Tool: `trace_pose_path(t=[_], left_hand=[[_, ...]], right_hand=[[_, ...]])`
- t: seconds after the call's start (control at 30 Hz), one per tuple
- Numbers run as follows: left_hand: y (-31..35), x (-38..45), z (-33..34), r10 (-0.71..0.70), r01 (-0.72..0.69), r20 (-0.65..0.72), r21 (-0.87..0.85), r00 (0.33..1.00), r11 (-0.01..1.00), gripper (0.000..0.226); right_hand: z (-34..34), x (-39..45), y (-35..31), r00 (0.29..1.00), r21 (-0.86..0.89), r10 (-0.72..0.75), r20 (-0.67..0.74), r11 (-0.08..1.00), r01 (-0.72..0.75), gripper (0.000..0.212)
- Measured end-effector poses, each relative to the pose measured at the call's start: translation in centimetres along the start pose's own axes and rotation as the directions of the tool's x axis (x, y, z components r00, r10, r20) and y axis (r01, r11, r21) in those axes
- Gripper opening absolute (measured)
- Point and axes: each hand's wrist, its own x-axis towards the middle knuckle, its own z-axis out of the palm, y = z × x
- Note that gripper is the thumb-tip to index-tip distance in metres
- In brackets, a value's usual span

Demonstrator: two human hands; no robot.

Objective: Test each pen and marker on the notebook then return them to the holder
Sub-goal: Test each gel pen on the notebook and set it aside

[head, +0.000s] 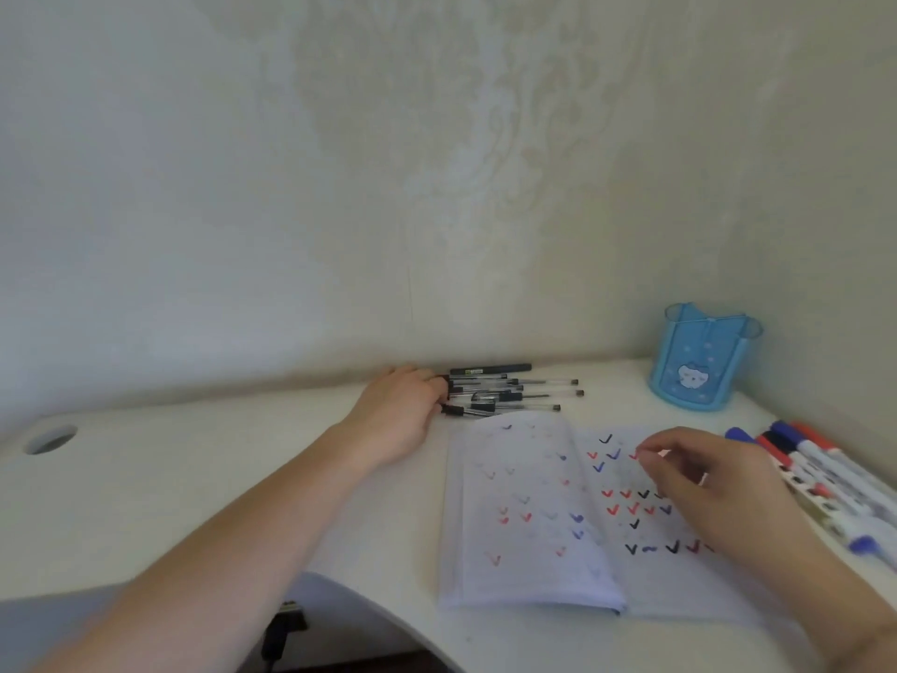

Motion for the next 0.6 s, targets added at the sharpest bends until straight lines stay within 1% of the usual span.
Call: trace_pose_path(t=[0.03, 0.1, 0.13, 0.17, 0.2, 0.23, 0.27, 0.3, 0.33, 0.37, 0.4, 0.43, 0.5, 0.53, 0.6], left_hand=[[0.1, -0.2, -0.3, -0.051, 0.051, -0.023, -0.015, 0.998, 0.999, 0.017], [0.4, -0.5, -1.5, -0.226, 0.222, -0.085, -0.058, 0.97, 0.973, 0.016], [1.0, -0.6, -2.2, -0.33, 0.316, -0.117, -0.126, 0.937, 0.94, 0.017], [1.9, -0.5, -3.1, -0.405, 0.368, -0.132, -0.238, 0.905, 0.899, 0.018], [3.3, -0.3, -4.0, -0.426, 0.355, -0.126, -0.375, 0.896, 0.856, 0.019], [5.0, -0.1, -5.0, -0.387, 0.278, -0.114, -0.517, 0.915, 0.81, 0.019], [7.1, 0.1, -5.9, -0.301, 0.177, -0.091, -0.636, 0.949, 0.751, 0.02], [9.2, 0.3, -6.5, -0.171, 0.082, -0.055, -0.71, 0.984, 0.699, 0.02], [11.2, 0.4, -6.9, -0.024, 0.004, -0.016, -0.728, 1.0, 0.685, 0.02], [12.9, 0.6, -6.9, 0.105, -0.064, 0.016, -0.703, 0.994, 0.708, 0.019], [14.2, 0.9, -6.5, 0.197, -0.121, 0.042, -0.657, 0.979, 0.744, 0.018], [15.2, 1.1, -5.9, 0.257, -0.17, 0.059, -0.606, 0.965, 0.777, 0.016], [16.3, 1.6, -4.6, 0.321, -0.245, 0.06, -0.518, 0.945, 0.819, 0.017], [16.6, 1.7, -4.0, 0.332, -0.275, 0.036, -0.483, 0.943, 0.831, 0.021], [16.9, 1.7, -3.0, 0.34, -0.328, -0.062, -0.47, 0.938, 0.819, 0.027]], right_hand=[[0.0, 0.0, 0.0, 1.0, 0.012, -0.003, 0.001, 1.0, 0.003, 0.023], [-0.2, -0.1, -0.2, 1.0, 0.043, -0.009, -0.001, 0.999, 0.009, 0.021], [-0.2, -0.1, -0.3, 1.0, 0.064, -0.018, 0.012, 0.998, 0.017, 0.018], [-0.2, 0.0, -0.5, 0.999, 0.084, -0.02, 0.043, 0.996, 0.016, 0.014], [-0.3, 0.0, -0.8, 0.997, 0.112, -0.018, 0.08, 0.994, 0.009, 0.018], [-0.4, 0.0, -1.1, 0.994, 0.144, -0.016, 0.108, 0.99, 0.001, 0.029], [-0.6, 0.1, -1.3, 0.993, 0.195, -0.015, 0.113, 0.981, -0.008, 0.039], [-0.8, 0.1, -1.6, 0.996, 0.255, -0.011, 0.092, 0.967, -0.013, 0.047], [-1.0, 0.1, -1.8, 0.999, 0.311, -0.005, 0.05, 0.95, -0.011, 0.053], [-1.3, 0.1, -2.0, 1.0, 0.355, 0.012, -0.009, 0.935, -0.008, 0.056], [-1.5, 0.1, -2.0, 0.996, 0.409, 0.046, -0.076, 0.912, -0.011, 0.058], [-1.6, 0.1, -2.0, 0.986, 0.473, 0.106, -0.132, 0.881, -0.032, 0.06], [-1.7, 0.3, -1.7, 0.959, 0.579, 0.231, -0.162, 0.809, -0.097, 0.059], [-1.6, 0.5, -1.6, 0.952, 0.589, 0.264, -0.155, 0.799, -0.125, 0.055], [-1.4, 0.8, -1.1, 0.95, 0.544, 0.288, -0.12, 0.819, -0.18, 0.054]])
